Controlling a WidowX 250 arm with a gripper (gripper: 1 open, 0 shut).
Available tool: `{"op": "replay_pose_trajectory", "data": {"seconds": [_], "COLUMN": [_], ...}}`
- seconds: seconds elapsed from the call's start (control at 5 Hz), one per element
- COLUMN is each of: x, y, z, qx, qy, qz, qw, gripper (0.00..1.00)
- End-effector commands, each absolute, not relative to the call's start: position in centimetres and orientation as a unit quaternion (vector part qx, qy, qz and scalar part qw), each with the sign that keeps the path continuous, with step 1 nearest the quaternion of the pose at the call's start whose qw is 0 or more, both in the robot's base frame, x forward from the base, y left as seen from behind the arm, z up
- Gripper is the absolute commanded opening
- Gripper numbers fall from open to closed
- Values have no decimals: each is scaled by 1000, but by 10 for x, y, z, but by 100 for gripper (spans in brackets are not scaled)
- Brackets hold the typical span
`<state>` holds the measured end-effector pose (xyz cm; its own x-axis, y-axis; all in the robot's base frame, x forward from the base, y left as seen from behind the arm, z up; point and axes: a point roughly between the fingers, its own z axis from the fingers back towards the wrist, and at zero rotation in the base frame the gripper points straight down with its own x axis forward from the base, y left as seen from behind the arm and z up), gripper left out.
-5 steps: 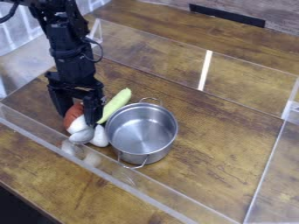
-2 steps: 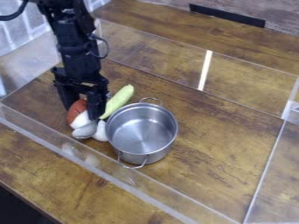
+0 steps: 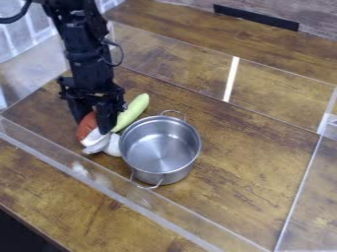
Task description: Put the mushroom in the silver pot
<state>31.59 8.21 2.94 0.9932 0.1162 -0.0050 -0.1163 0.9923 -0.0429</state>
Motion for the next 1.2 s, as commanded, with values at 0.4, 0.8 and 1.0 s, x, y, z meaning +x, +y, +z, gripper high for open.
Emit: {"op": "replay_pose_trajectory", "data": {"seconds": [0.4,0.8,1.0], "x": [299,297,298], "y": [111,99,92], "z": [23,76,106], "qx": [-25,-32,-44], "qy": [4,-24,-45], "qz": [50,40,69], "qw": [998,998,996], "gripper": [0,0,0]}}
